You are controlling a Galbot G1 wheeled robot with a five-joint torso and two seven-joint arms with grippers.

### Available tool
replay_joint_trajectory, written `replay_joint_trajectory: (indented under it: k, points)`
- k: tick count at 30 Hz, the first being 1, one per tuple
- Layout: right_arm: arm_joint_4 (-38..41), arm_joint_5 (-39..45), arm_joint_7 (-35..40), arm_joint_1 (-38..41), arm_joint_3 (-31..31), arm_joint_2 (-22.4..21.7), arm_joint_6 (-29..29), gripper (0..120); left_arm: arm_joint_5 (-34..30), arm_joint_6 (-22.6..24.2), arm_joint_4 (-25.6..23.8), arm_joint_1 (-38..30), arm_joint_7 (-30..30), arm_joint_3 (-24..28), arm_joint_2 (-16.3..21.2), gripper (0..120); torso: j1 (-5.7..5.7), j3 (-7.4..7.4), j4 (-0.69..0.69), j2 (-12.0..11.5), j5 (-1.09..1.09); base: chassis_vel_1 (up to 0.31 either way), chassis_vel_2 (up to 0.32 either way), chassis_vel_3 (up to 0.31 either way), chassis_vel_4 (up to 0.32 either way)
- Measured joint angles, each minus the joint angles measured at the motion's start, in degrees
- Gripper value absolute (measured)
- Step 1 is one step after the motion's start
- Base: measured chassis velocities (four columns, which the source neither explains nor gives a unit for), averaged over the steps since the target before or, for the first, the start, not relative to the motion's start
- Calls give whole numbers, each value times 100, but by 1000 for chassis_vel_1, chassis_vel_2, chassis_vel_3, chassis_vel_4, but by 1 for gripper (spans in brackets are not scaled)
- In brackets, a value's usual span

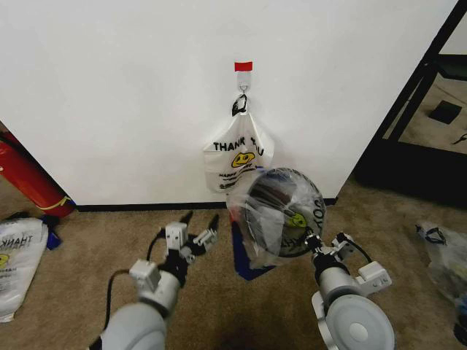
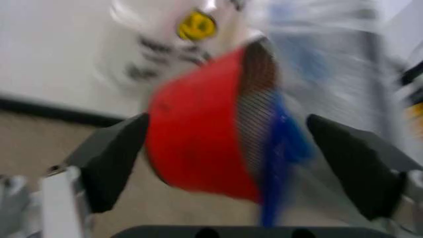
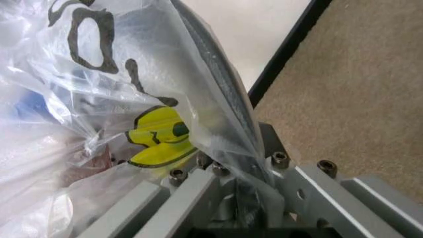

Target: Pick up the garbage bag from the wall and place it over the trash bin.

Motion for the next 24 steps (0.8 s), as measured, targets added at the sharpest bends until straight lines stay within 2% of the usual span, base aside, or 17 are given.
replay_joint_trajectory:
  k: [2,5,9,11,13,15,19,22,24]
  points:
    - [-91,35,-40,61,30,-34,-4,0,-793,-72,-105,160,205,-32,7,99,0,0,1,0,1,0,0,0,0]
    - [-116,44,-42,83,52,-45,-5,0,-1065,-61,-133,174,233,-49,12,100,0,0,1,0,0,0,0,0,0]
    - [-213,62,-28,192,119,-89,-6,0,-2158,42,-193,127,316,-134,-27,100,0,0,-2,0,0,0,0,0,0]
    - [-235,59,-16,223,124,-100,-10,0,-2191,62,-171,112,381,-117,-41,100,0,0,-2,0,-1,0,0,0,0]
    - [-300,-7,-2,276,139,-105,-11,0,-1820,163,-50,125,422,1,-77,99,0,0,-2,0,0,0,0,0,0]
    - [-323,-4,22,326,182,-103,-10,0,-1443,178,138,175,414,117,-157,92,0,0,-1,0,0,0,0,0,0]
    - [-301,26,39,338,202,-124,-10,0,-1262,172,300,158,384,136,-210,85,0,1,-1,0,-1,0,0,0,0]
    - [-262,53,56,346,215,-136,-10,0,-1198,169,341,139,386,132,-200,75,0,0,-2,0,-1,0,0,0,0]
    - [-232,57,67,355,210,-126,-19,0,-1174,231,335,150,385,157,-197,63,0,1,-1,0,-1,0,0,0,0]
